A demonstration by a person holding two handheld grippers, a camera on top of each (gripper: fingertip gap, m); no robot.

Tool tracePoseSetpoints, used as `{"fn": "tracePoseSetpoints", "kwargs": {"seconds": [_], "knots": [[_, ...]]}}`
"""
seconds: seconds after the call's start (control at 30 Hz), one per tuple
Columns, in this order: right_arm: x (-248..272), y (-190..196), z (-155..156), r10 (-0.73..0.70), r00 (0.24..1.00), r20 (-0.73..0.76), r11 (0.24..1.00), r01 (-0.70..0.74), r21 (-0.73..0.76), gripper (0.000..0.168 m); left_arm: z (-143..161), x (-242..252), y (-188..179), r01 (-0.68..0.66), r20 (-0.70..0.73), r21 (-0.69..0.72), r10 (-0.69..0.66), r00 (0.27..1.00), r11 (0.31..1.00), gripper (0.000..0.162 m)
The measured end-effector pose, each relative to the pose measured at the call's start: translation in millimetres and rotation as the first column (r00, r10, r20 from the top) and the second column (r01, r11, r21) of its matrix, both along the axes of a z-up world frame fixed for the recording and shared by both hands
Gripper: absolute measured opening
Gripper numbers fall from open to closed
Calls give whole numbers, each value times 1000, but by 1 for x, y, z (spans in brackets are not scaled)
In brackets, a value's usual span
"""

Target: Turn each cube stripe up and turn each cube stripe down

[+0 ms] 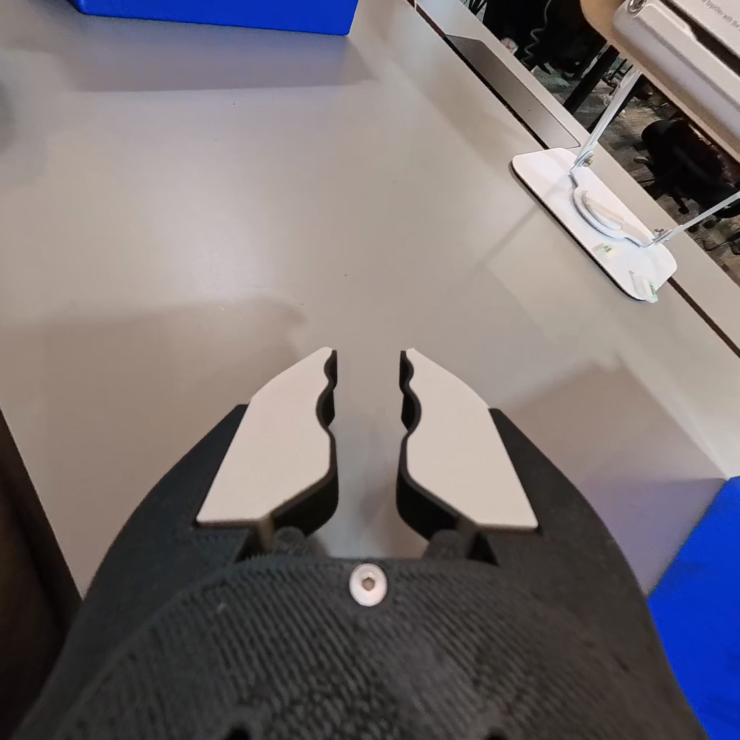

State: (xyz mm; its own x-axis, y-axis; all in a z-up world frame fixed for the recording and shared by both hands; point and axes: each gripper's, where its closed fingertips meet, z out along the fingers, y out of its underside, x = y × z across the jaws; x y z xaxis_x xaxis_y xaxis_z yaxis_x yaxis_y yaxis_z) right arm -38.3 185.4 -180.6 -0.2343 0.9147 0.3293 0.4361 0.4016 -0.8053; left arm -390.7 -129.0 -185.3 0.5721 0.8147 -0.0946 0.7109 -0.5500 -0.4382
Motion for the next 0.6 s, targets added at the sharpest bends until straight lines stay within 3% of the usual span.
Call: {"fn": "tracePoseSetpoints", "kwargs": {"seconds": [0.23,0.37,0.6], "knots": [[0,-1,-2,4,1000,7,1000,-4,13,31,2,2,5,10,17,53,-11,1000,999,56],[0,-1,-3,6,1000,10,1000,-6,13,31,5,2,5,5,15,68,-6,1000,998,40],[0,-2,-3,7,1000,10,1000,-8,13,31,12,-3,-13,-28,-53,-89,23,998,996,54]]}}
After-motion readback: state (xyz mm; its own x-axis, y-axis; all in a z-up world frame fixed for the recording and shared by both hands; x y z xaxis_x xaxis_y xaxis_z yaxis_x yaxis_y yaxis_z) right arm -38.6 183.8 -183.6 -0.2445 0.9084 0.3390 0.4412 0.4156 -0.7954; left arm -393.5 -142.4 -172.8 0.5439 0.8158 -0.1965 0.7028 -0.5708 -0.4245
